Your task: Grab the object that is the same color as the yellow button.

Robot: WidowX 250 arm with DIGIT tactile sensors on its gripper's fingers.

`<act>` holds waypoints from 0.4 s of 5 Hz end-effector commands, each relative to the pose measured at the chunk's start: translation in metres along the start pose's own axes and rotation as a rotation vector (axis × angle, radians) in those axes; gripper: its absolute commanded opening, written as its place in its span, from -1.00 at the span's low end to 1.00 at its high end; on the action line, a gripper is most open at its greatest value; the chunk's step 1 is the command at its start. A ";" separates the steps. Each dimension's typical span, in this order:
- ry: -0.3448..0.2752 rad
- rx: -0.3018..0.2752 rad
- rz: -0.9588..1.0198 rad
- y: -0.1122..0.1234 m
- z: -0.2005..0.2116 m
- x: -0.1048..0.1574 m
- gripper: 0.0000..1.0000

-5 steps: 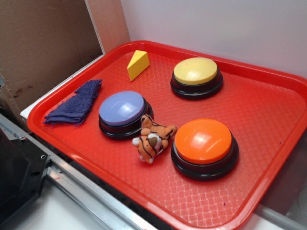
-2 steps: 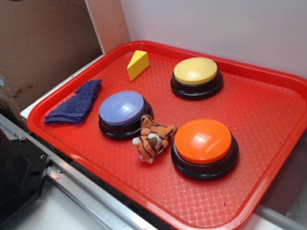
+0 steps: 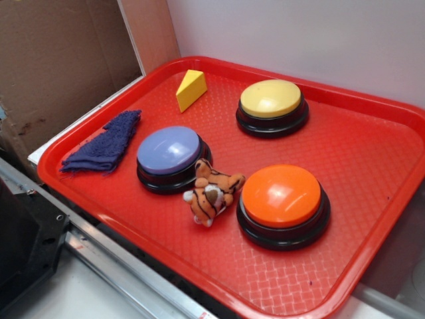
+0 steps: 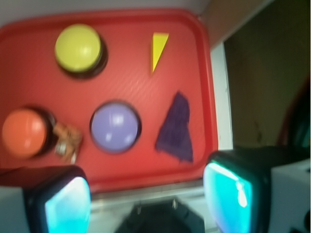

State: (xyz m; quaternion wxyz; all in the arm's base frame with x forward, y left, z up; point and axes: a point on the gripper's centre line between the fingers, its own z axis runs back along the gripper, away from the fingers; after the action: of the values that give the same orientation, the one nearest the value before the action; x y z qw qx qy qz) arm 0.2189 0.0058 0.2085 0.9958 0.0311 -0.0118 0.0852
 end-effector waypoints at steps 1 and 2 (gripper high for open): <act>0.022 0.070 -0.025 0.020 -0.038 0.074 1.00; 0.093 0.092 -0.075 0.021 -0.072 0.089 1.00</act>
State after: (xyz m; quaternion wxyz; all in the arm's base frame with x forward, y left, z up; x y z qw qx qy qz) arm 0.2981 0.0400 0.1237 0.9937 0.0720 0.0739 0.0434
